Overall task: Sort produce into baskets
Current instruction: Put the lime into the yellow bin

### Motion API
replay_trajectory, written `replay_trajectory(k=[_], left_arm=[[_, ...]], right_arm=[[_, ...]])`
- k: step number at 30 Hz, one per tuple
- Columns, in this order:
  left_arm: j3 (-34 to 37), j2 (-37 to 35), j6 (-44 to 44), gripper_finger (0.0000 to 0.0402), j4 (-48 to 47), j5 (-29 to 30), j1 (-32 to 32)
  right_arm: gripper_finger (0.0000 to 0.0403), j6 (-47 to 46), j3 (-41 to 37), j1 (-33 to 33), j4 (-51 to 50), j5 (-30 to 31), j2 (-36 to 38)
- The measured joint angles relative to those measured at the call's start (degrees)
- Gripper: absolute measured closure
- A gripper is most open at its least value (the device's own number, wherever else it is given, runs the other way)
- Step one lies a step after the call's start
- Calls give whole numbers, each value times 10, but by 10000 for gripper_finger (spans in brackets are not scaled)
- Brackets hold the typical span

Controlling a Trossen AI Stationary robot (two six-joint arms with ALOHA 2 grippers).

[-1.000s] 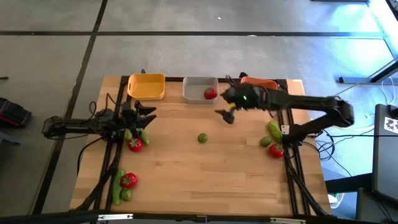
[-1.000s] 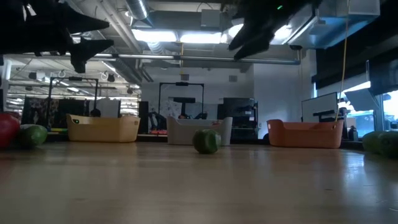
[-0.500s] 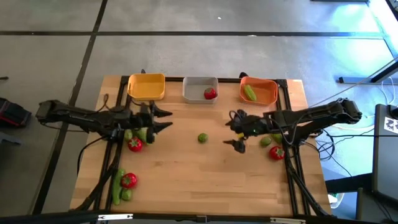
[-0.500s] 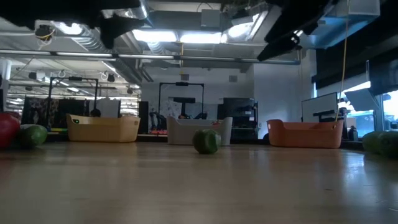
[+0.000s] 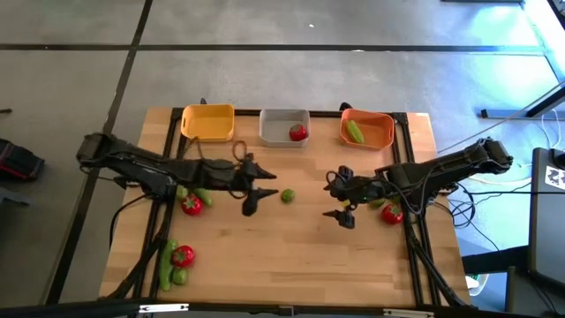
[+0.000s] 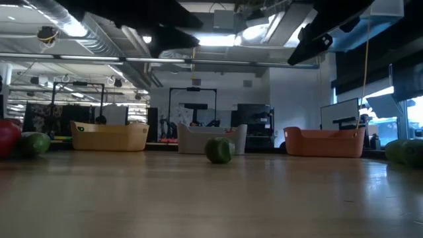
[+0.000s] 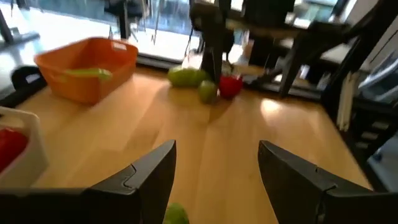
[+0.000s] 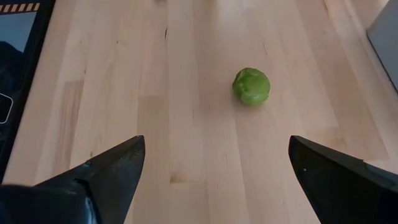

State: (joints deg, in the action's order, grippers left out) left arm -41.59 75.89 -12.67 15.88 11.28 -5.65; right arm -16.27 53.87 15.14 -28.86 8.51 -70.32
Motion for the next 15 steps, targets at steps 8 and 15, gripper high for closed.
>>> replay_trajectory(k=[8,15], left_arm=[[-30,116,15,178,-3,-1,1],[-34,195,18,178,7,20,1]], right_arm=[[17,0,0,0,-1,0,0],[17,0,0,-2,-1,0,0]])
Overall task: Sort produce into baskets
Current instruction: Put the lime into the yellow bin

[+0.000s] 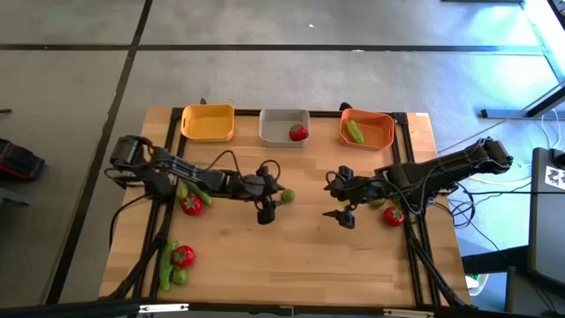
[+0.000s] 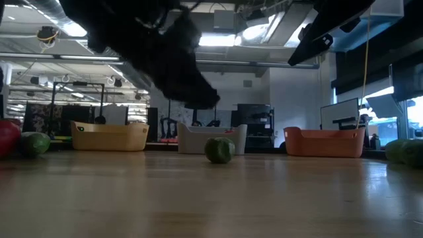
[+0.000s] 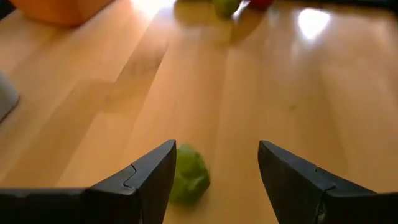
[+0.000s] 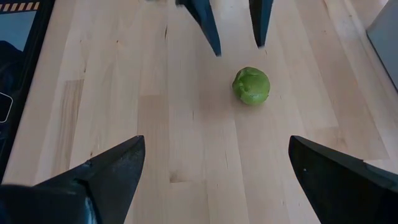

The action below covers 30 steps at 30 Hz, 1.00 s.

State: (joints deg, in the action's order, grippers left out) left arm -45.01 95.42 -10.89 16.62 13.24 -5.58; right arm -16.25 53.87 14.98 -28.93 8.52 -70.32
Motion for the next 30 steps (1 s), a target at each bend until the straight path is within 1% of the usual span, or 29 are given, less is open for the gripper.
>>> replay_trajectory(k=[3,10,15,19,22,27,30], left_arm=[[0,32,1,178,21,17,2],[0,94,-39,178,86,19,17],[0,117,-57,178,93,19,24],[0,130,-53,181,99,19,23],[0,131,-51,201,99,19,23],[0,127,-28,254,98,19,23],[0,107,-27,262,92,19,23]], right_arm=[[17,0,0,0,1,0,0],[17,0,0,0,4,0,0],[17,0,0,0,5,0,0],[17,0,0,0,5,0,0],[17,0,0,0,5,1,0],[17,0,0,0,5,1,0],[17,0,0,0,4,1,0]])
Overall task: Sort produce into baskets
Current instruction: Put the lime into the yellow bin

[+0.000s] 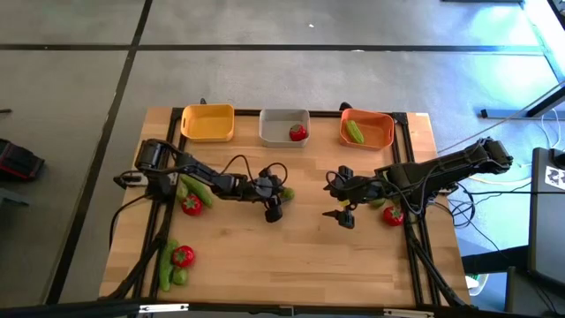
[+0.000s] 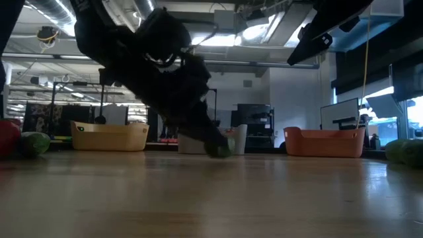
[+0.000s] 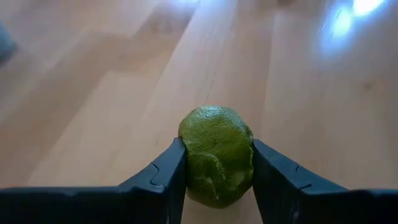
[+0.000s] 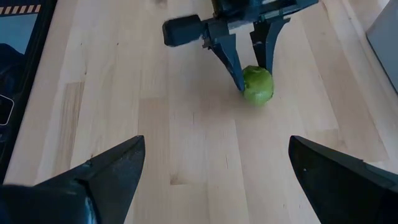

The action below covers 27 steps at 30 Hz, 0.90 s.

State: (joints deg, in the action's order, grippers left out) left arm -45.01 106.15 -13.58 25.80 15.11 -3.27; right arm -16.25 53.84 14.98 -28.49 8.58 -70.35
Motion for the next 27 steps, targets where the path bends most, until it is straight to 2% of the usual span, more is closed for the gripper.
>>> replay_trajectory(k=[4,7,15,20,27], left_arm=[[0,-57,9,254,-22,2,1],[0,-122,32,247,-69,26,6],[0,-312,67,247,-257,168,44],[0,-404,66,238,-364,230,92],[0,-469,32,236,-463,240,200]], right_arm=[[17,0,0,0,-1,0,0],[17,0,0,0,-1,0,0],[17,0,0,0,0,0,0],[17,0,0,0,0,0,0],[17,0,0,0,0,-1,0]])
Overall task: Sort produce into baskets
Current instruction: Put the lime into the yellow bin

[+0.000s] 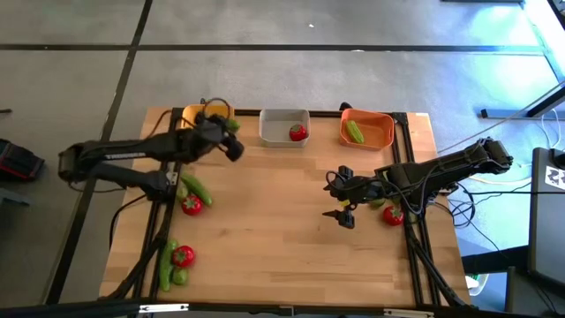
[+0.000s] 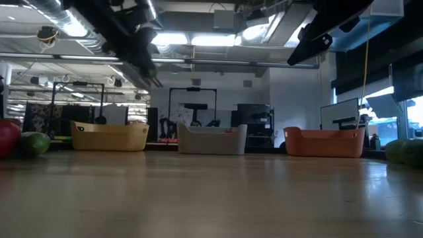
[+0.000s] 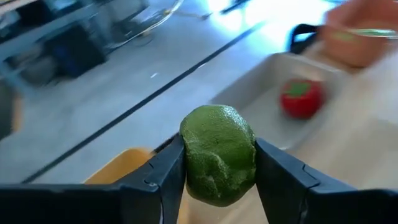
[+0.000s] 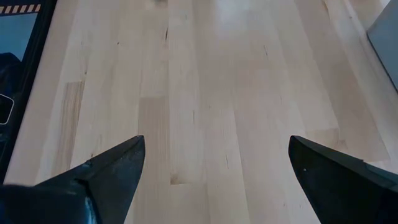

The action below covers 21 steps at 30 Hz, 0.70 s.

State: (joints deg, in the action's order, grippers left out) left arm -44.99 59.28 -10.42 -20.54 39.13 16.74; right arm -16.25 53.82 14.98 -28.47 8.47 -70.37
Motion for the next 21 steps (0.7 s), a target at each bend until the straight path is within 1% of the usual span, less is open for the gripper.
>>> replay_trajectory(k=[2,8,11,15,17,21], left_arm=[[5,0,-6,236,-1,0,36],[51,15,-12,236,4,2,145],[79,31,-46,236,30,6,185],[105,63,-90,235,64,-11,219],[117,83,-105,235,77,-18,230],[118,120,-117,235,78,-21,241]], right_arm=[[17,0,0,0,0,0,0],[17,0,0,0,0,0,0],[17,2,0,0,1,1,0],[17,2,0,0,1,24,0],[17,2,0,0,1,25,0],[17,2,0,0,0,25,0]])
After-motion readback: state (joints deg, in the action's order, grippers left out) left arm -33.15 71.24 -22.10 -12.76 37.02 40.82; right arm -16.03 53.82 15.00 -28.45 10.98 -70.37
